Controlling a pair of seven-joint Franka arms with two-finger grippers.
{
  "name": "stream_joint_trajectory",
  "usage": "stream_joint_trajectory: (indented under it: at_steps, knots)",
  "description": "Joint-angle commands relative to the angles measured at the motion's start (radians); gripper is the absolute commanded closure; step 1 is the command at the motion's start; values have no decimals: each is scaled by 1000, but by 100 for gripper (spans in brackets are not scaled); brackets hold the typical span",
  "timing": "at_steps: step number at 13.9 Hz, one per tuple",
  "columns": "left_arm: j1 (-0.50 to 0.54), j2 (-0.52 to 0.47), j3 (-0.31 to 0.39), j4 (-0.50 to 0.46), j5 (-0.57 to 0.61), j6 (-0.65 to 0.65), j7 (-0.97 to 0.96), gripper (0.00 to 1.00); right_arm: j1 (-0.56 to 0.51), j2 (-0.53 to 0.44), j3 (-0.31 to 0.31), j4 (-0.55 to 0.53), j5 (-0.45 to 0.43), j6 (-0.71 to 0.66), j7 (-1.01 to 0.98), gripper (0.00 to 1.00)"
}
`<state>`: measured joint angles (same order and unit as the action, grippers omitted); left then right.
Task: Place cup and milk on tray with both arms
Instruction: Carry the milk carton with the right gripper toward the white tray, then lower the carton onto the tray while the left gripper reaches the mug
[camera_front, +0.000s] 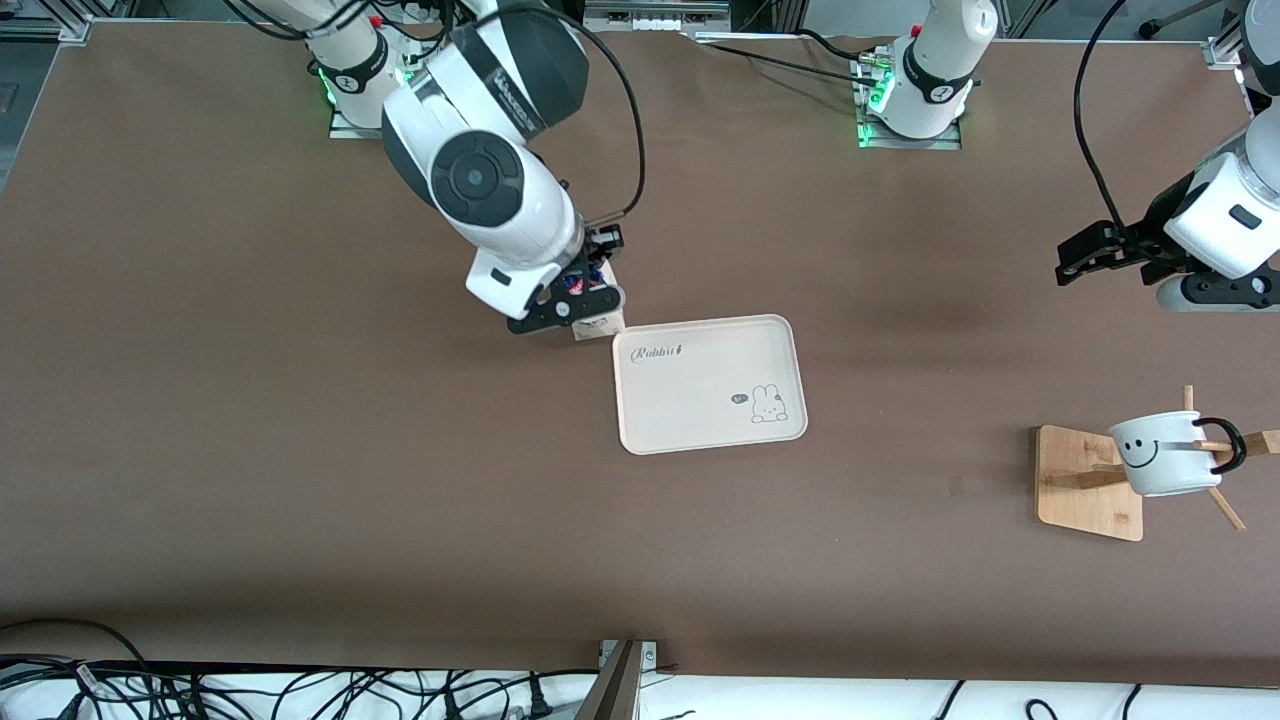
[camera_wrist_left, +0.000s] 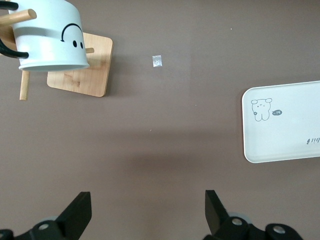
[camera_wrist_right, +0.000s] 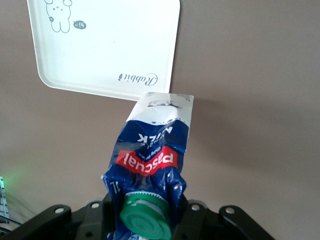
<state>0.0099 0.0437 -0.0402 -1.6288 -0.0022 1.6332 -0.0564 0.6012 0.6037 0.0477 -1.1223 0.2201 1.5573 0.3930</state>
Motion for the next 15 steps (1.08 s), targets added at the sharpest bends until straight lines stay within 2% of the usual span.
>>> stream_joint_trajectory:
  at_steps: [1,4,8,10,15]
  knots:
    - [-8,7,5,23,-5,-7,-5,0,0,86,0,85,24,19,-7,59]
    - [-8,7,5,23,-4,-7,-2,0,24,120,0,85,53,141,15,59]
    - [-8,8,5,21,-4,-7,-2,0,31,113,43,87,93,152,78,59]
    - [-8,8,5,21,-4,-7,-2,0,31,123,38,87,91,191,78,59]
    - [-5,1,5,12,-1,13,6,0,49,149,31,87,82,193,78,59]
